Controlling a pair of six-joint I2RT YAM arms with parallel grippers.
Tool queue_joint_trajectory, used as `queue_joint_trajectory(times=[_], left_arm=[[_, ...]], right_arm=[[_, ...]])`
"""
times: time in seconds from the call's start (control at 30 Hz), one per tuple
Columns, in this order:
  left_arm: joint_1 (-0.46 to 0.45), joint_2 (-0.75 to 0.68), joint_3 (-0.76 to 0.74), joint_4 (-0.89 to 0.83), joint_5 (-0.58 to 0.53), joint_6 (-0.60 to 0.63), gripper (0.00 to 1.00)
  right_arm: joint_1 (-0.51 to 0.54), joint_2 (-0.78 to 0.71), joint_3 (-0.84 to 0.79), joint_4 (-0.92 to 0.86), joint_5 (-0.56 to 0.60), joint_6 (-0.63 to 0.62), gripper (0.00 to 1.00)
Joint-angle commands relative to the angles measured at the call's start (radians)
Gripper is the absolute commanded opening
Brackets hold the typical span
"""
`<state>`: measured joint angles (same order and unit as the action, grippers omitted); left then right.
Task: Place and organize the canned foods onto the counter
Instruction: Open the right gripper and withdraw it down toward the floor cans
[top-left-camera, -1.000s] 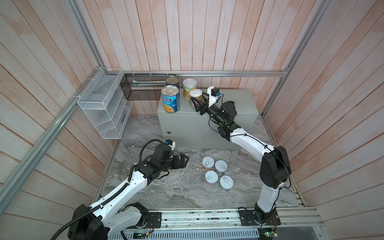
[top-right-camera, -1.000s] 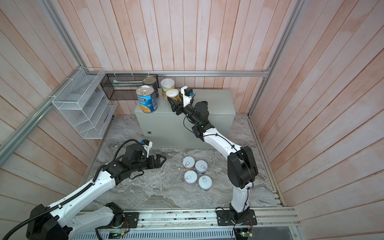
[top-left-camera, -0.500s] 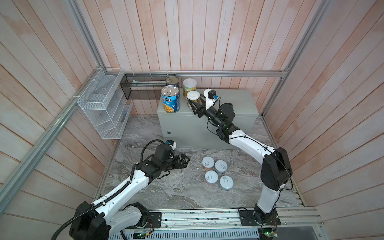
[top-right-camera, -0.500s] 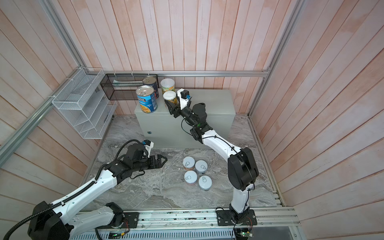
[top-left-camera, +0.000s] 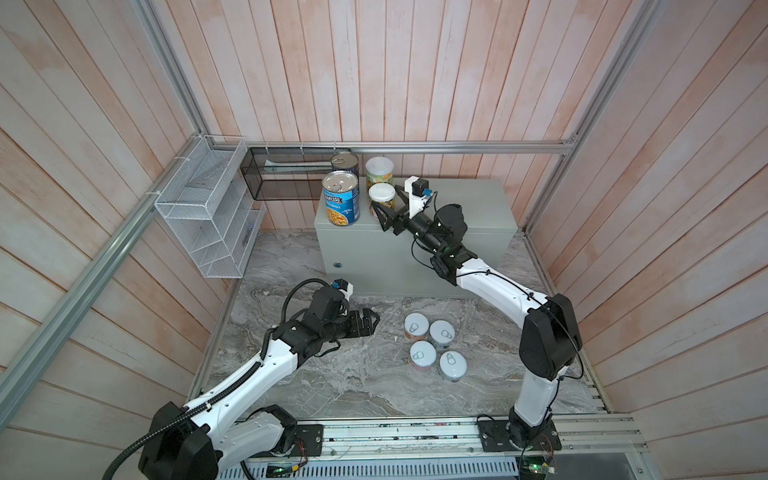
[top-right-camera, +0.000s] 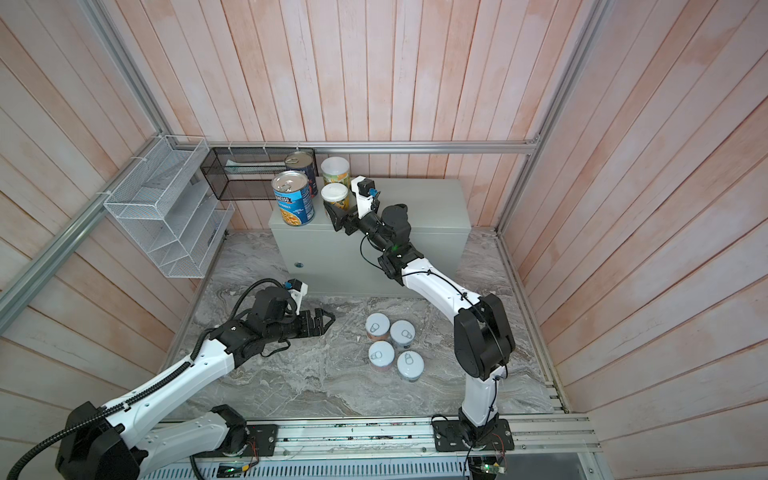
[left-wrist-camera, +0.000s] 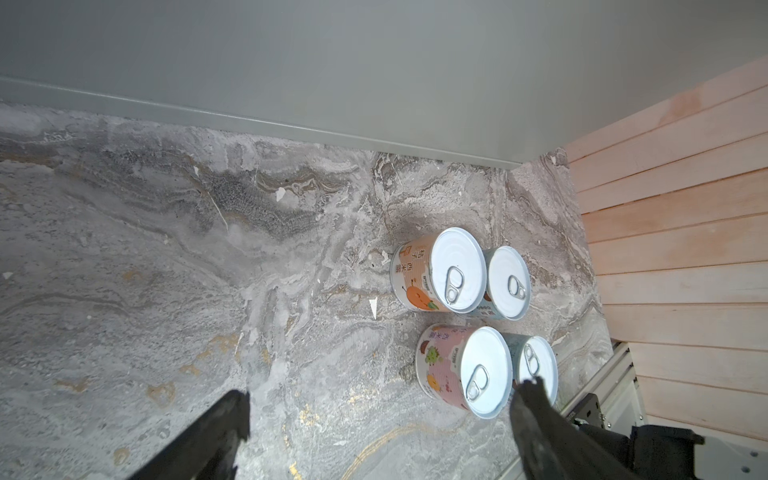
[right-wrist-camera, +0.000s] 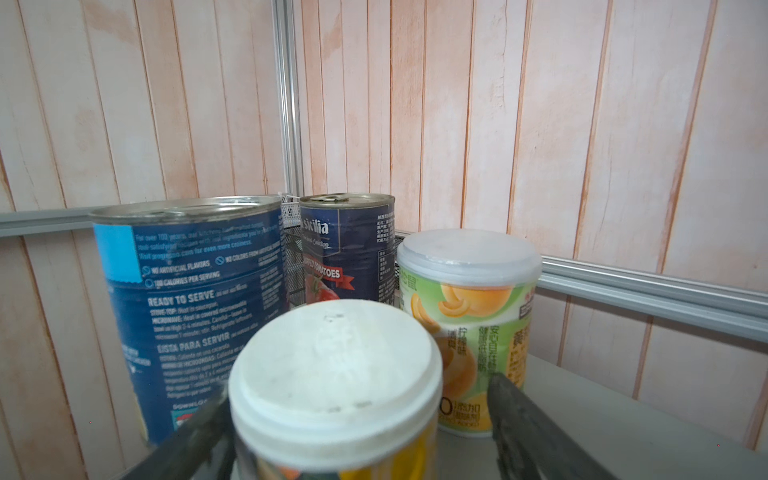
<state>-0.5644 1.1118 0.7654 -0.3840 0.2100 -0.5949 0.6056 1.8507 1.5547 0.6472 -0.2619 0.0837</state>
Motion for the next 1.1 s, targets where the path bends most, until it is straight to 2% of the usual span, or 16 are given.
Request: queue_joint_trajectory(times=[0.0, 0.33, 0.43, 0.6, 0.83, 0.93, 1.07], left_arm=[[0.005, 0.014, 0.008, 0.025, 0.013, -0.002, 1.0], [0.006, 0.023, 0.018, 0.036, 0.006, -0.015, 1.0], [0.005, 0.018, 0.011, 0.048, 0.01, -0.02, 1.0], [0.005, 0.006, -0.017, 0.092, 0.022, -0.034, 1.0], [-0.007, 0.011, -0.043, 0.159, 0.043, -0.038, 1.0], [-0.044, 0.008, -0.065, 0.205, 0.032, -0.048, 1.0], [-0.142, 0.002, -0.064, 0.216, -0.057, -0.042, 1.0]], right_arm=[[0.011, -0.034, -0.074, -0.092, 0.003, -0.011, 0.96], [0.01, -0.182, -0.187, -0.109, 0.044, -0.019, 0.98], [0.012, -0.263, -0.281, -0.089, 0.083, -0.004, 0.98], [0.036, -0.454, -0.486, -0.107, 0.246, 0.017, 0.98], [0.037, -0.657, -0.645, -0.238, 0.305, 0.049, 0.98], [0.037, -0.767, -0.732, -0.303, 0.338, 0.082, 0.98], [0.034, -0.942, -0.875, -0.4, 0.353, 0.139, 0.98]])
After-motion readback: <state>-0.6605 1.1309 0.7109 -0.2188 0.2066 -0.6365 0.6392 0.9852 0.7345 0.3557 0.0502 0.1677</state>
